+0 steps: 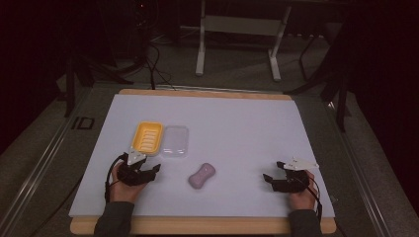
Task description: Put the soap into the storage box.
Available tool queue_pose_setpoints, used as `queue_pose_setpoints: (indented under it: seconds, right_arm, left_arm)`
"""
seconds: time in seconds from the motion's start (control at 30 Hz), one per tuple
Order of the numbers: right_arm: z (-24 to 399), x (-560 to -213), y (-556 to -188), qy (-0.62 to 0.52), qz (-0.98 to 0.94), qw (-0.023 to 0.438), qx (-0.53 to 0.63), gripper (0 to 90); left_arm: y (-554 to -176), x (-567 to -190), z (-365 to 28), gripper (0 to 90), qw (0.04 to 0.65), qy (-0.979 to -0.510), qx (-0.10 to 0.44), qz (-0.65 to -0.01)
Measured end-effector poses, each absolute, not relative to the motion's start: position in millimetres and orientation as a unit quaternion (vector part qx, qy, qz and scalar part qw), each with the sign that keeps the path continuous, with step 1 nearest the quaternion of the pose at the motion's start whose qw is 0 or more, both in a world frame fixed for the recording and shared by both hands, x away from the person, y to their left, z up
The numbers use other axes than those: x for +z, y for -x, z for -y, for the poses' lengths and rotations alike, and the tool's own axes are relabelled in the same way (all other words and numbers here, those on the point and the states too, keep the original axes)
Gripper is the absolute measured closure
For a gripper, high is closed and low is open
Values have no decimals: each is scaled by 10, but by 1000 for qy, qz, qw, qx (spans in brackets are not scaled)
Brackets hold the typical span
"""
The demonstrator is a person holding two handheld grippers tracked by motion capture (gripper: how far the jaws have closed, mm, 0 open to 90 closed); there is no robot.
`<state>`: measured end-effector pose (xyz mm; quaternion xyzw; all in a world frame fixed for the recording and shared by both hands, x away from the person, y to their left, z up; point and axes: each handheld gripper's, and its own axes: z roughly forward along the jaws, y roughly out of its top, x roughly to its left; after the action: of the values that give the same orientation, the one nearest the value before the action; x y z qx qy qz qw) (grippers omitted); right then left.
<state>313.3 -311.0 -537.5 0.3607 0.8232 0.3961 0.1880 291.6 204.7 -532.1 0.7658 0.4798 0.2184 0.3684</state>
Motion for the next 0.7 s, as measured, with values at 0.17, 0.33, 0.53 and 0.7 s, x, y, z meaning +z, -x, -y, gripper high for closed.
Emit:
queue_pose_setpoints:
  seconds: [0.17, 0.33, 0.53, 0.7]
  right_arm:
    - [3103, -5376, -3126, -353, -827, 189, 395, 237]
    - [3101, -5378, -3130, -351, -828, 187, 395, 237]
    - [3101, -5376, -3127, -349, -829, 187, 395, 236]
    - [3093, -5378, -3127, -349, -830, 187, 393, 236]
  left_arm:
    - [-2893, -5285, -2075, 383, 374, -760, 218, -484]
    - [-2881, -5266, -2084, 374, 374, -764, 206, -483]
    - [-2869, -5187, -2077, 395, 384, -765, 180, -485]
    - [-2829, -5069, -2069, 406, 391, -768, 170, -478]
